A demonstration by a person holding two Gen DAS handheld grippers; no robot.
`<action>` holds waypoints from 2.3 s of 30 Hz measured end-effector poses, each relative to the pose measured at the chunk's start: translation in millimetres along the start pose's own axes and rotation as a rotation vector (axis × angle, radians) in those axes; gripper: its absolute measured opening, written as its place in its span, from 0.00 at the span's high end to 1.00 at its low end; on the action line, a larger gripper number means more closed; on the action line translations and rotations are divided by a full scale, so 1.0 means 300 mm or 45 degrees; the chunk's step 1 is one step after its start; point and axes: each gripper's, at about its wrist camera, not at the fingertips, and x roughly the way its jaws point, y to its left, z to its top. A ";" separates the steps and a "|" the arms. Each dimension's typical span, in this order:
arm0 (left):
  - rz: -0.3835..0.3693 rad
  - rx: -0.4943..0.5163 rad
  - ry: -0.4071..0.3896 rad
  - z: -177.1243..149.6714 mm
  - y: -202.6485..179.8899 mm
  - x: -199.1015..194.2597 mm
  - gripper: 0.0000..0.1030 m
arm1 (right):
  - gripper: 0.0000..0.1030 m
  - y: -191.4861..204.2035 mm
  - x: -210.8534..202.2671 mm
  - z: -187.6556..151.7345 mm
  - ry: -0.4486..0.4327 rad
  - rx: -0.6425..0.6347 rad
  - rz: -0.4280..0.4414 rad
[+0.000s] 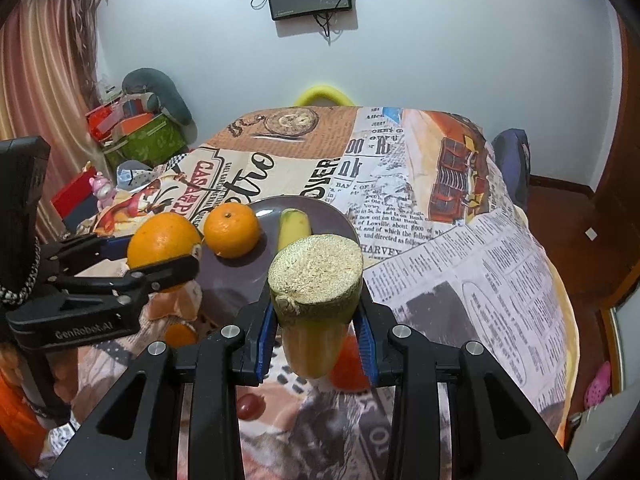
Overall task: Organize fruits
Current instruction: 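Place the orange on the plate with the left gripper while the right gripper places the cob, then grasp the peeled pomelo segment with the left gripper while the right gripper grasps the red tomato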
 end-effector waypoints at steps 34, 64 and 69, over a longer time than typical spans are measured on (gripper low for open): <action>-0.020 0.003 0.050 0.043 0.003 0.175 0.36 | 0.68 -0.010 0.273 0.122 0.085 -0.057 0.000; 0.139 0.003 -0.032 -0.080 0.094 -0.197 0.29 | 0.53 0.082 -0.090 0.002 -0.042 -0.074 -0.081; 0.156 -0.007 0.014 -0.138 0.124 -0.190 0.16 | 0.49 0.068 -0.103 -0.043 -0.017 -0.054 -0.097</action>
